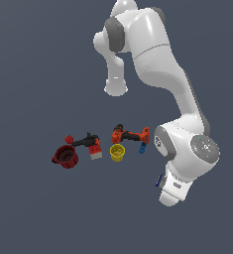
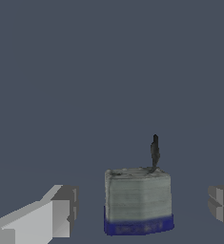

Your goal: Pick up a designated object from a clutter of objects.

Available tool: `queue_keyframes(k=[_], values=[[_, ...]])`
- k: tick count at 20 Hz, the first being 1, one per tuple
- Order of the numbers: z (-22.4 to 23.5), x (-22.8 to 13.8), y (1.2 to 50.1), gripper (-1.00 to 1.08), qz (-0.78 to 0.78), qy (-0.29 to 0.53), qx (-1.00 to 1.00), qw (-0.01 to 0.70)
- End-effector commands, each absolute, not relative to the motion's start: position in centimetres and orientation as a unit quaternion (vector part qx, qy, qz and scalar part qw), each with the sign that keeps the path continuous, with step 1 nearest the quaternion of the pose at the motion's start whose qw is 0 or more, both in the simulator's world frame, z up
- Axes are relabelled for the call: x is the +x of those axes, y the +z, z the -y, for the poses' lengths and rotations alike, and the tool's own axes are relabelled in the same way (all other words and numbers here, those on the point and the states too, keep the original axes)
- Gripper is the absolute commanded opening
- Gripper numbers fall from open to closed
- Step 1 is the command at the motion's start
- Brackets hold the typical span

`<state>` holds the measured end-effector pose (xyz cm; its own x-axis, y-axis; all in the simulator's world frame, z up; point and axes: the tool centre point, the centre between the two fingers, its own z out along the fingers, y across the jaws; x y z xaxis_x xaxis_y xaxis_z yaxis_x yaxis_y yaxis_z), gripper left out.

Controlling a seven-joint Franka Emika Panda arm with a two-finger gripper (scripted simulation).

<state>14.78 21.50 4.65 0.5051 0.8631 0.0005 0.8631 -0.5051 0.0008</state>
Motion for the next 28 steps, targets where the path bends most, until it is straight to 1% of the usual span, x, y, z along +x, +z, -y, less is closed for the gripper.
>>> queue_keyframes(k=[1,5,10,11,28], values=[[-21.5,14.7,3.2,1.00,-0.498,0.000,0.867,0.000],[-21.5,14.7,1.5,1.00,-0.499,0.000,0.867,0.000],[-21.6,14.8,1.3,1.00,-0.499,0.000,0.867,0.000],[-21.6,14.8,1.3,-1.00,-0.499,0.000,0.867,0.000],[-21.5,14.4,1.9,-1.00,-0.499,0.000,0.867,0.000]])
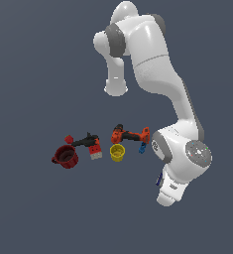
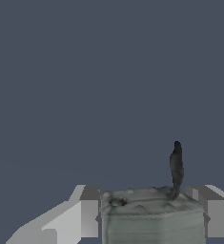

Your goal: Pick up a designated object from a clutter of objects.

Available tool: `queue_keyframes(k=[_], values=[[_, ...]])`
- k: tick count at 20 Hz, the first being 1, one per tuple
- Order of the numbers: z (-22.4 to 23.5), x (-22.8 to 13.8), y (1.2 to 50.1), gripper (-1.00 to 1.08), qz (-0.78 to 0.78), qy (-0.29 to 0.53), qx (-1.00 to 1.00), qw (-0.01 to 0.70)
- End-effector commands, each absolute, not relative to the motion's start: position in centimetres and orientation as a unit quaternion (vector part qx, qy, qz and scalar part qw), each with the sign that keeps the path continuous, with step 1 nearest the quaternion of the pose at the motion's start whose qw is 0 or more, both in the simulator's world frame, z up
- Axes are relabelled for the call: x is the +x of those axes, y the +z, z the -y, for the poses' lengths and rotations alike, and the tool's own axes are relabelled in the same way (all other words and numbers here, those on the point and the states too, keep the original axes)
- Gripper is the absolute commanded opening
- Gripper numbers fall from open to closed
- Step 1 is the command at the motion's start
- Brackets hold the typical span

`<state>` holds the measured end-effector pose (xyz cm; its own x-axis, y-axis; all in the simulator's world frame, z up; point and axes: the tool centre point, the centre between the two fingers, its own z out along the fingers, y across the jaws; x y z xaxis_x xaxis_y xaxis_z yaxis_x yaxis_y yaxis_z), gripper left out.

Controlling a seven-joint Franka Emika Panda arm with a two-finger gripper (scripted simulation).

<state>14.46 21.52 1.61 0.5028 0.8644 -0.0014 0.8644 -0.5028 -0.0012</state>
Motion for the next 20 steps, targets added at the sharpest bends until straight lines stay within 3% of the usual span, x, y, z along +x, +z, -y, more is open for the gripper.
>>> queue_keyframes(k=[1,10,20], values=[[-21.5,14.2,2.1,-1.00,0.499,0.000,-0.867,0.000],[-21.5,12.1,5.6,-1.00,0.499,0.000,-0.867,0.000],[-21.5,7.7,12.9,-1.00,0.499,0.001,-0.867,-0.001]])
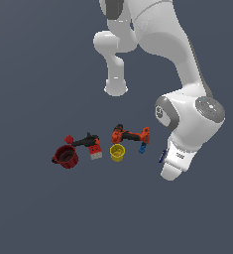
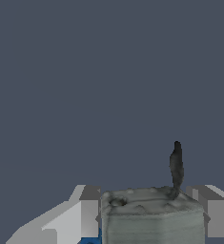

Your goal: Pick up a designated object from a clutter of objects.

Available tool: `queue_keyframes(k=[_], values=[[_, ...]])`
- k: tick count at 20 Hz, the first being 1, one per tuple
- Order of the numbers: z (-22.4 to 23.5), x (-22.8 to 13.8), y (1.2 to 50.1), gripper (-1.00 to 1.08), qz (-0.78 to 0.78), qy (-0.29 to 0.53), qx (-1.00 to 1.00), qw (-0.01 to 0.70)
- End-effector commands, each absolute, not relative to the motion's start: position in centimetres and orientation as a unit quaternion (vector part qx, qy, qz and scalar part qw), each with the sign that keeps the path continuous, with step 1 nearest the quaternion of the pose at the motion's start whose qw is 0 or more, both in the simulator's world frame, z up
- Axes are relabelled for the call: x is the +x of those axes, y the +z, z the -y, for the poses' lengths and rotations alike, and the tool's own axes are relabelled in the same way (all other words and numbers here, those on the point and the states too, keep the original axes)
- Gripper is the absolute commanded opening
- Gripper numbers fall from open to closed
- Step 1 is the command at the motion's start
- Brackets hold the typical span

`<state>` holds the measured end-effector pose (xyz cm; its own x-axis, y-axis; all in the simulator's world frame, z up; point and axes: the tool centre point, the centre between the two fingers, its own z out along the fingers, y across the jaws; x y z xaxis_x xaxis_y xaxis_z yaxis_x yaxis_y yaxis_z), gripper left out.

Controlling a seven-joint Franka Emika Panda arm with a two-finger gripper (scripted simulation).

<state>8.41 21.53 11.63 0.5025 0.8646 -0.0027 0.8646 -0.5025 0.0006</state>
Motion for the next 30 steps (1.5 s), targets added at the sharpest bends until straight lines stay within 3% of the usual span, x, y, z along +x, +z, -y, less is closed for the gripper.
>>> queue_keyframes(k=[1,30], values=[[-21.5,7.2,13.6,-1.00,-0.499,-0.001,0.867,0.002],[-21.9,-7.2,38.9,-1.00,-0.499,0.000,0.866,0.000]])
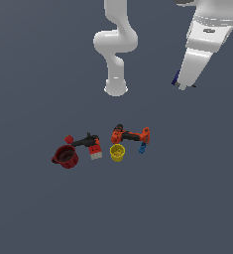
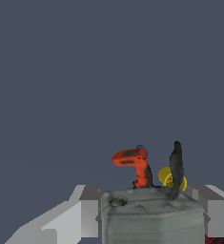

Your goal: Pick up a designated object from a clutter of objects.

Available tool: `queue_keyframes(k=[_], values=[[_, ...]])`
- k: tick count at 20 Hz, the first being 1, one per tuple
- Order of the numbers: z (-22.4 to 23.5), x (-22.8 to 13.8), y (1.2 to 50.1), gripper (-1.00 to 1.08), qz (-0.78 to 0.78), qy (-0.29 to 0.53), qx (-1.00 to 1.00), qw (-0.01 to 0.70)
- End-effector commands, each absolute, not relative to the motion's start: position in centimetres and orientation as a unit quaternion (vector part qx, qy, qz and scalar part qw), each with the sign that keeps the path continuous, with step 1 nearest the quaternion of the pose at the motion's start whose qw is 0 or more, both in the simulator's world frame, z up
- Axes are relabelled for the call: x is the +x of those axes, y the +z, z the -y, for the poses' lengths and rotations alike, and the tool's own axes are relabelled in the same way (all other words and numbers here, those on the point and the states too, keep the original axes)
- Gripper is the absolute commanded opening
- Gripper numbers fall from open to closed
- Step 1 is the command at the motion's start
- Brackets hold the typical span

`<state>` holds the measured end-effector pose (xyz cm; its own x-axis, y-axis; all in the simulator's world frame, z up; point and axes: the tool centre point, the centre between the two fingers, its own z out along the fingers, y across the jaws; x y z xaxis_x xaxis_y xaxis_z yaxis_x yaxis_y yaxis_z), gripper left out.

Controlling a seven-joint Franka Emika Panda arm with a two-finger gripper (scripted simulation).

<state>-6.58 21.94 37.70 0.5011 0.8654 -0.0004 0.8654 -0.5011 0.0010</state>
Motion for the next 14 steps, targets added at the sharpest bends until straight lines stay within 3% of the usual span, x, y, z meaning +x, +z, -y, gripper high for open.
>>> queue_keyframes(k=[1,14], values=[[-22.0,-7.6,39.5,-1.00,-0.499,0.000,0.866,0.000],[-22.1,-9.5,43.6,-1.00,-0.499,0.000,0.867,0.000]])
